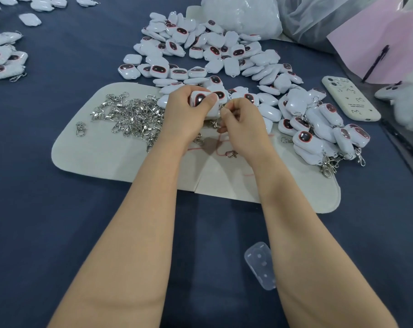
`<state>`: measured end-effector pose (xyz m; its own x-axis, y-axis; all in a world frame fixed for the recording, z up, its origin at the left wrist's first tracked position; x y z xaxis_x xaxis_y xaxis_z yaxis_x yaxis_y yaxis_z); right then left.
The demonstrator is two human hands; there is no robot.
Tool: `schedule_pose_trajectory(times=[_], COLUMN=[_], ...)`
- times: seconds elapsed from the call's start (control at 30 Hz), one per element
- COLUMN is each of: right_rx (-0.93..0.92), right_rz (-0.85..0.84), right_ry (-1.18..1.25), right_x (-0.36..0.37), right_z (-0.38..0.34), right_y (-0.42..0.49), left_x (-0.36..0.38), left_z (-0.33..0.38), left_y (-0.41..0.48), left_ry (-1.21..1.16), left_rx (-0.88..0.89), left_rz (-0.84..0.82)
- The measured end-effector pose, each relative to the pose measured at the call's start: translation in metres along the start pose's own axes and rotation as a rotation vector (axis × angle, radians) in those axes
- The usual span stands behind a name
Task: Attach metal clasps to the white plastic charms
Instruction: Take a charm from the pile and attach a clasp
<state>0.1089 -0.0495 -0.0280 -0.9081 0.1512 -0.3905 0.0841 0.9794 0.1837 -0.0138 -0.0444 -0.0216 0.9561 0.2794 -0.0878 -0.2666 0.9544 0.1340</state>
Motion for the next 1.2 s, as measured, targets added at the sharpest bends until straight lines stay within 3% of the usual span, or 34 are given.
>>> schedule_pose_trajectory(times=[0.27,0.47,0.63,0.87,1.2], right_rx=[0.045,0.064,0.092,0.108,-0.032], right_rz=[-0.087,-0.048,0.013,0.02,0.085], right_ry=[0.091,0.114,0.136,0.248,0.006], right_x=[-0.0026,-0.0034,-0.007,-0.0063,-0.0029], right_z=[-0.0017,0.0,0.0002,-0.0013,-0.0035], right_y=[-0.0026,-0.0016,0.0,0.0013,0.0004], left_x=[0.004,0.006,-0.0002,0.0043,0.0084], left_z=[-0.0005,0.0053,0.0052,0.007,0.0063], left_y=[-0.0004,-0.0034,-0.0029,-0.0026,-0.0011], left_ry=[-0.121,-0.234,-0.251,0.124,0.385], left_rx=[-0.057,-0.077,-0.075,0.055,0.167], left_rz=[-0.078,-0.109,-0.008,-0.098,-0.121])
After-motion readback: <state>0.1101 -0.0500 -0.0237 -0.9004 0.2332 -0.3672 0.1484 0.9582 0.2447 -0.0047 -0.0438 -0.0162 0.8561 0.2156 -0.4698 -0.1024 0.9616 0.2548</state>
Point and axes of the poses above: each hand's wrist, its own y-axis towards the middle knuckle, its own x-axis out of the palm, z = x × y, the point moved 3 cm from there along y, towards the middle knuckle, and after that the axes turned 4 degrees about z, right-handed, at the moved point
